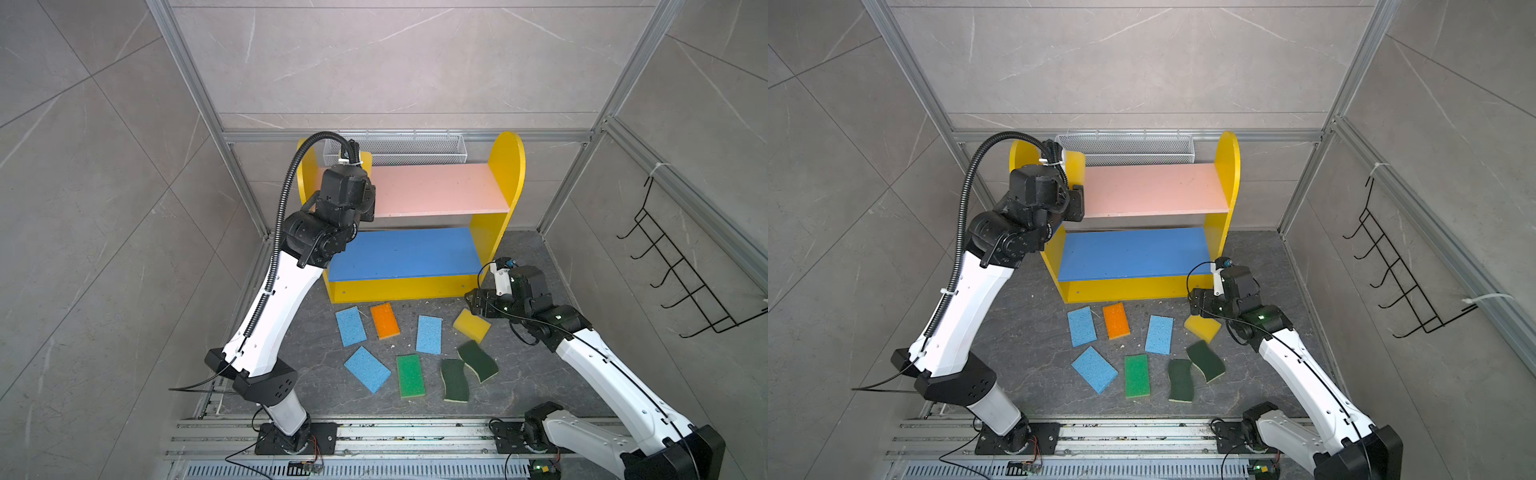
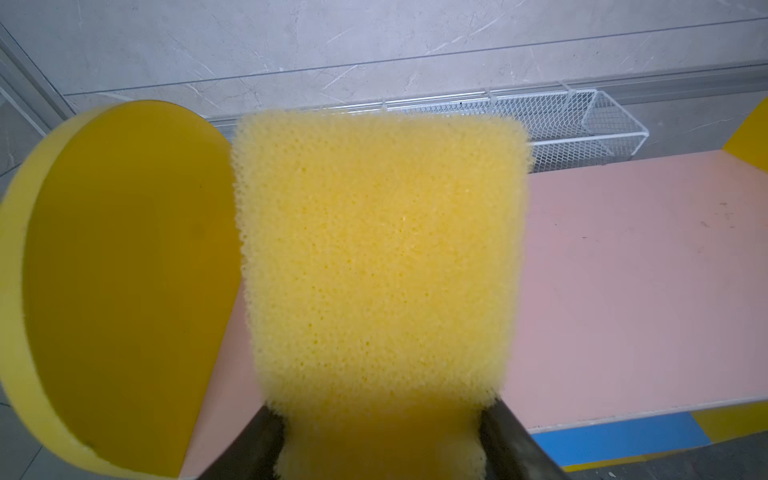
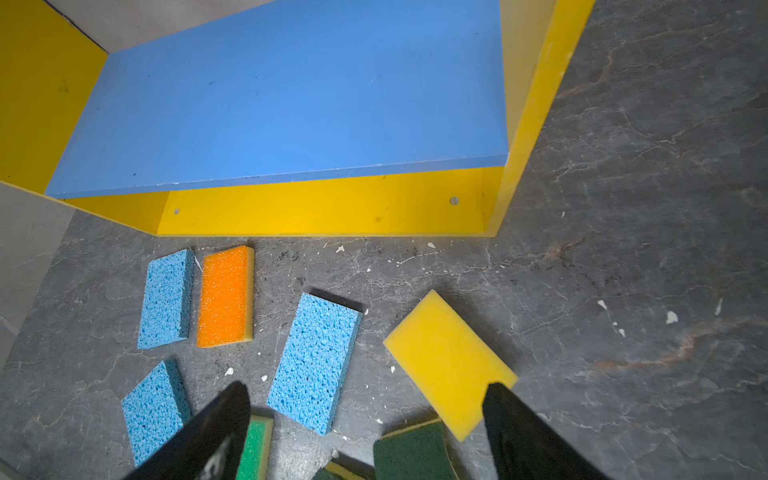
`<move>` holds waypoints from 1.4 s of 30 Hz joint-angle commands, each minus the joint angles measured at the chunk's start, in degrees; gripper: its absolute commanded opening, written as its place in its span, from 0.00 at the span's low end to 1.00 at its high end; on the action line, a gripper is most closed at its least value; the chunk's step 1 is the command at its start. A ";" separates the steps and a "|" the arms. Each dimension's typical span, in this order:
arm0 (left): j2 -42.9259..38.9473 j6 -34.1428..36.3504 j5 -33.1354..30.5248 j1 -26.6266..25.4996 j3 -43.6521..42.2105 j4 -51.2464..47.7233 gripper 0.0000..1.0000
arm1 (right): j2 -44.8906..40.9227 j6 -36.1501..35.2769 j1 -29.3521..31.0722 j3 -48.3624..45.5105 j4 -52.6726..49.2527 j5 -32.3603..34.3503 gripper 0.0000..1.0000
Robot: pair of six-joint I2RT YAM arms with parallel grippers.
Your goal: Place and organize the cleaning sponges onto the shelf
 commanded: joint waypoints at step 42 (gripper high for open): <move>6.75 -4.63 5.96 9.18 -0.39 2.68 0.74 | 0.84 -0.02 0.31 2.63 -2.89 1.02 0.90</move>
